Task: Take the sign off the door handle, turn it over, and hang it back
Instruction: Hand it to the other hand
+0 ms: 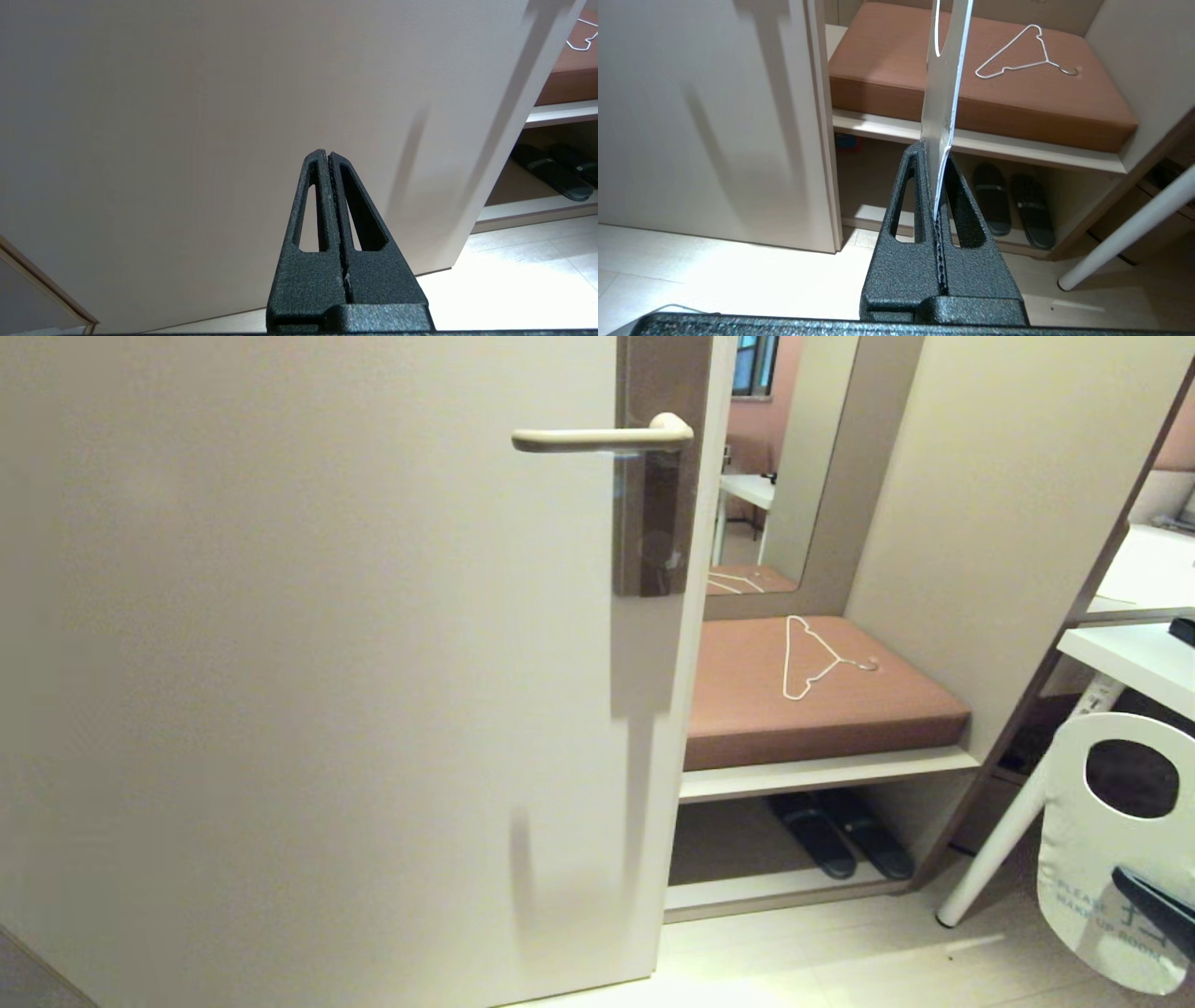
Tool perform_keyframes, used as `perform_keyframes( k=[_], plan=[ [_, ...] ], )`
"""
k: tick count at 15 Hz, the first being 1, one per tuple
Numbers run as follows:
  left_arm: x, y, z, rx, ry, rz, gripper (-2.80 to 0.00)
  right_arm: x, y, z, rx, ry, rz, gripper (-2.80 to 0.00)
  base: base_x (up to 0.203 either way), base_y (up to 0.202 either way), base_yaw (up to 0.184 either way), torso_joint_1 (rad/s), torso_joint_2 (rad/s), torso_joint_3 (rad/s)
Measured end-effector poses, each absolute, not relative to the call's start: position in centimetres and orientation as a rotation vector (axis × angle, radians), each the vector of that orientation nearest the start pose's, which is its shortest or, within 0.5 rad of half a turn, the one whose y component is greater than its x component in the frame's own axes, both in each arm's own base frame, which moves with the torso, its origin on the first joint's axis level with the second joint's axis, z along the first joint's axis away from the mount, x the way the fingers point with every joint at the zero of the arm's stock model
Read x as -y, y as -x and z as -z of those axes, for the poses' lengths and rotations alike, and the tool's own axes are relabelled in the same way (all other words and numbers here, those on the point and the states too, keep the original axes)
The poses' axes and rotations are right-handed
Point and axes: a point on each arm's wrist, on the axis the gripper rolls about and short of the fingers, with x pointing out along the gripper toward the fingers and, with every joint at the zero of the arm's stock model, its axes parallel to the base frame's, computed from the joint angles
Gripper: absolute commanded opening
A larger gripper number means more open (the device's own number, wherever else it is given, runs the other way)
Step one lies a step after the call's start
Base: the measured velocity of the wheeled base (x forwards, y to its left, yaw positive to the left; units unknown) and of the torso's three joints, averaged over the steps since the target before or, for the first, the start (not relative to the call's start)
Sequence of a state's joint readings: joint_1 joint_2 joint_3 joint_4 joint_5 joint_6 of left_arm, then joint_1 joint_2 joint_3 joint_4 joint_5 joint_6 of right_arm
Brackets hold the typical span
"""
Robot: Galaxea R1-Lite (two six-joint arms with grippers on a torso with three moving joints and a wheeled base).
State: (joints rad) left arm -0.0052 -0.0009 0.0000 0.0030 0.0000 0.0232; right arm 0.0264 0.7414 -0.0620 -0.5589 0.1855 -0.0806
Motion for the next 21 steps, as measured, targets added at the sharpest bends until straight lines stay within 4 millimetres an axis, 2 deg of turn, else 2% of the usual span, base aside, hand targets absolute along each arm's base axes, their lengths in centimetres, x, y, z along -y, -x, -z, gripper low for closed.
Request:
perform_keyframes(
  k=[4,10,15,21],
  plan=[
    [0.0,2.3,-7.5,-0.002,-0.023,0.004,-2.8,-0.4,-2.7,-11.4,-0.125,0.059,-0.196,-2.8,0.0,0.0,0.0,0.0,0.0,0.0],
    [0.0,2.3,-7.5,-0.002,-0.023,0.005,-2.8,-0.1,0.7,-8.5,-0.147,0.067,-0.074,-2.8,0.0,0.0,0.0,0.0,0.0,0.0],
    [0.0,2.3,-7.5,-0.002,-0.023,0.004,-2.8,0.0,2.0,-7.6,-0.042,0.07,-0.025,-2.8,0.0,0.0,0.0,0.0,0.0,0.0],
    [0.0,2.3,-7.5,-0.002,-0.023,0.005,-2.8,0.0,2.3,-7.6,-0.002,0.063,-0.023,-2.8,0.0,0.0,0.0,0.0,0.0,0.0]
  ],
)
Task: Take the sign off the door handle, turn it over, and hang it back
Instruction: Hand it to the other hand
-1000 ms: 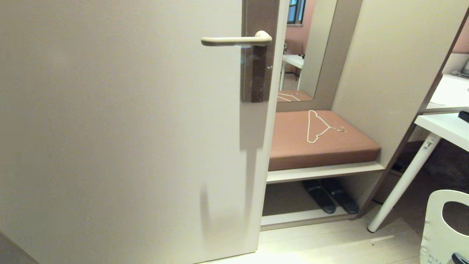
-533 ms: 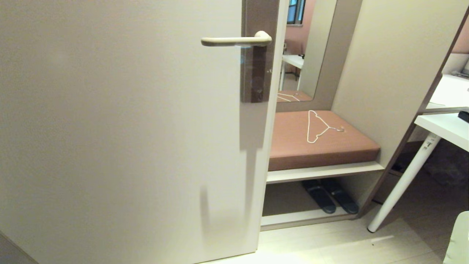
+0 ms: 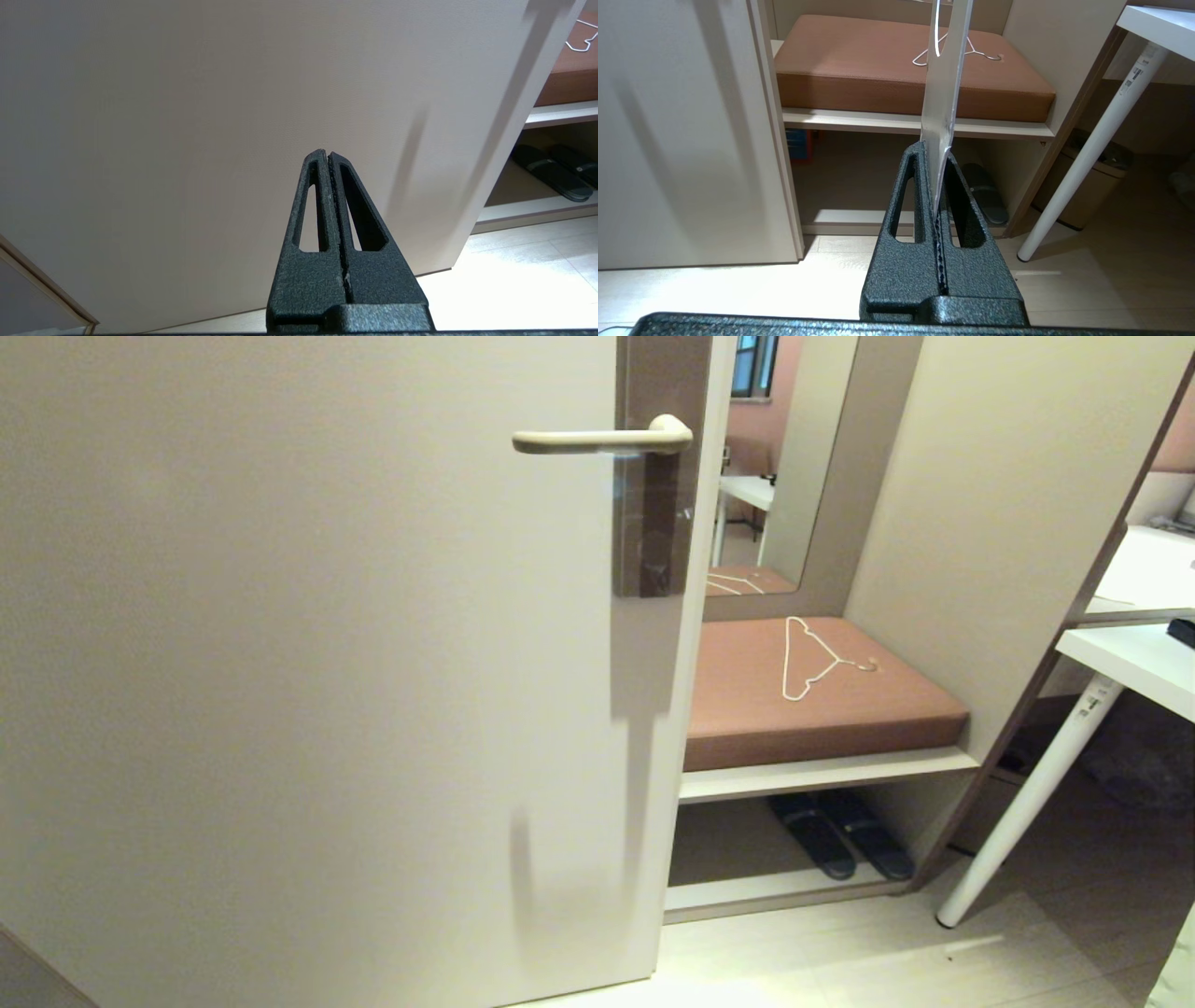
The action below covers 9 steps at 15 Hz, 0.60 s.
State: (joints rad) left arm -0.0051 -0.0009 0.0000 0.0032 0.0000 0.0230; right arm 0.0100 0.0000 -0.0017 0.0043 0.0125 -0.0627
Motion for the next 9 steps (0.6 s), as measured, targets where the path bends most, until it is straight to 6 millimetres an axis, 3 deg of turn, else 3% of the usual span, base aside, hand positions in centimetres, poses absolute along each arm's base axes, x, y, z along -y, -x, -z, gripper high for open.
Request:
perform_keyframes(
  k=[9],
  plan=[
    [-0.01,2.29,-7.52,-0.002,-0.023,0.005,-2.8,0.0,2.31,-7.55,0.0,0.059,-0.021,-2.8,0.0,0.0,0.0,0.0,0.0,0.0]
  ],
)
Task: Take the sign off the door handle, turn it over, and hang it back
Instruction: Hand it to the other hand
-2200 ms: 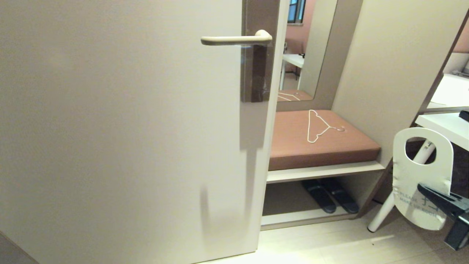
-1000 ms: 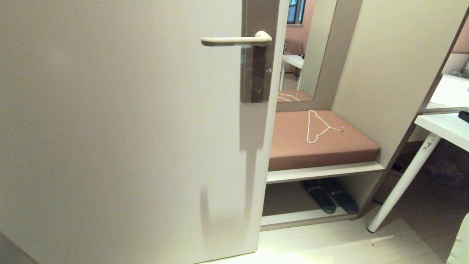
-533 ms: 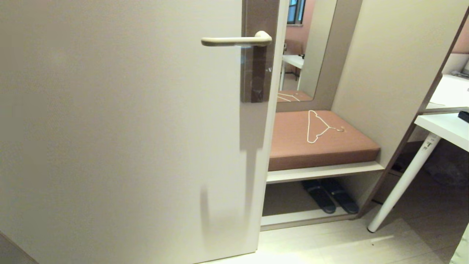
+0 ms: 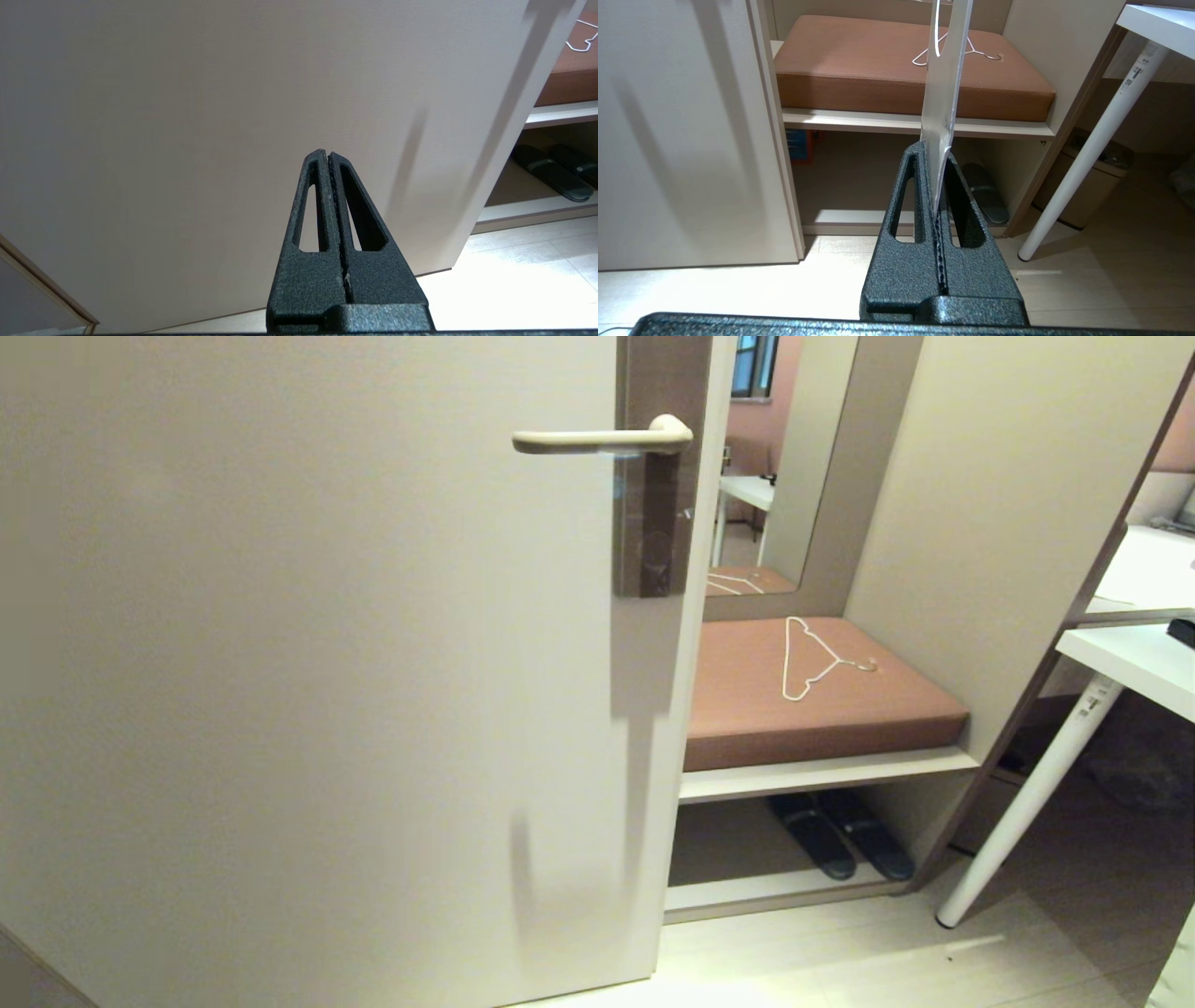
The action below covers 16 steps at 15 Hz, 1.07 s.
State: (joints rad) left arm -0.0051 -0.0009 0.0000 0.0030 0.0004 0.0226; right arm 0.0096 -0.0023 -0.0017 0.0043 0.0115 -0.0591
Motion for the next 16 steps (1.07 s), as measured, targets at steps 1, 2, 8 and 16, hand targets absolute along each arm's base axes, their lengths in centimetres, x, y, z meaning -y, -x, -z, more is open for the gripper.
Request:
perform_keyframes(
  k=[1,2,8,16],
  plan=[
    [-0.01,2.29,-7.52,-0.002,-0.023,0.005,-2.8,0.0,2.31,-7.54,0.0,0.059,-0.021,-2.8,0.0,0.0,0.0,0.0,0.0,0.0],
    [-0.01,2.29,-7.51,-0.002,-0.024,0.004,-2.8,0.0,2.31,-7.54,0.0,0.059,-0.022,-2.8,0.0,0.0,0.0,0.0,0.0,0.0],
    [-0.02,2.29,-7.51,-0.002,-0.011,-0.001,-2.8,-0.01,2.31,-7.54,0.0,0.059,-0.021,-2.8,0.0,0.0,0.0,0.0,0.0,0.0],
    [-0.04,2.29,-7.51,-0.003,0.006,-0.005,-2.8,0.0,2.31,-7.54,0.0,0.059,-0.022,-2.8,0.0,0.0,0.0,0.0,0.0,0.0]
  ],
)
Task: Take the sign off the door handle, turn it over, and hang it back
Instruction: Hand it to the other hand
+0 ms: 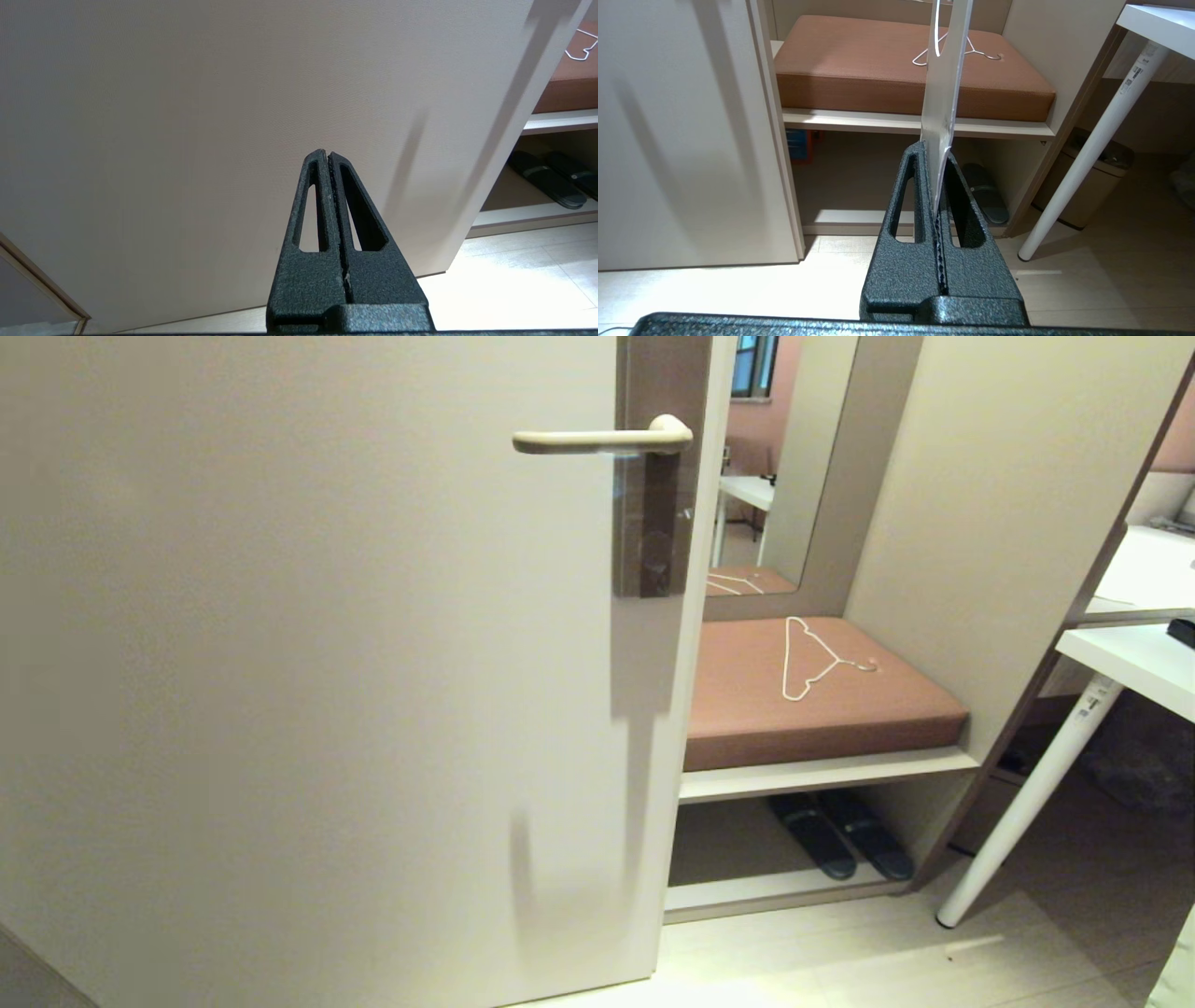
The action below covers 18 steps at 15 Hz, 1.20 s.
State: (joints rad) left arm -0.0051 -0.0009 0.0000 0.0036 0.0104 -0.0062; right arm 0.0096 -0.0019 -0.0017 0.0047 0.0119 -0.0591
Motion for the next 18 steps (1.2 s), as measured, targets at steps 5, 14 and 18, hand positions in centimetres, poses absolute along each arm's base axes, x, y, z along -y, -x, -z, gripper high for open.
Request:
perform_keyframes(
  k=[5,14,18],
  plan=[
    [-0.03,2.29,-7.52,-0.002,0.006,-0.007,-2.8,-0.01,2.31,-7.54,-0.001,0.059,-0.021,-2.8,0.0,0.0,0.0,0.0,0.0,0.0],
    [-0.03,2.29,-7.51,-0.002,0.008,-0.006,-2.8,0.0,2.31,-7.55,0.0,0.059,-0.022,-2.8,0.0,-0.175,-0.002,0.001,0.0,0.003],
    [-0.04,2.29,-7.52,-0.001,0.008,-0.005,-2.8,-0.01,2.3,-7.55,0.0,0.059,-0.021,-2.8,0.0,-0.022,0.001,0.0,0.0,0.003]
  ],
)
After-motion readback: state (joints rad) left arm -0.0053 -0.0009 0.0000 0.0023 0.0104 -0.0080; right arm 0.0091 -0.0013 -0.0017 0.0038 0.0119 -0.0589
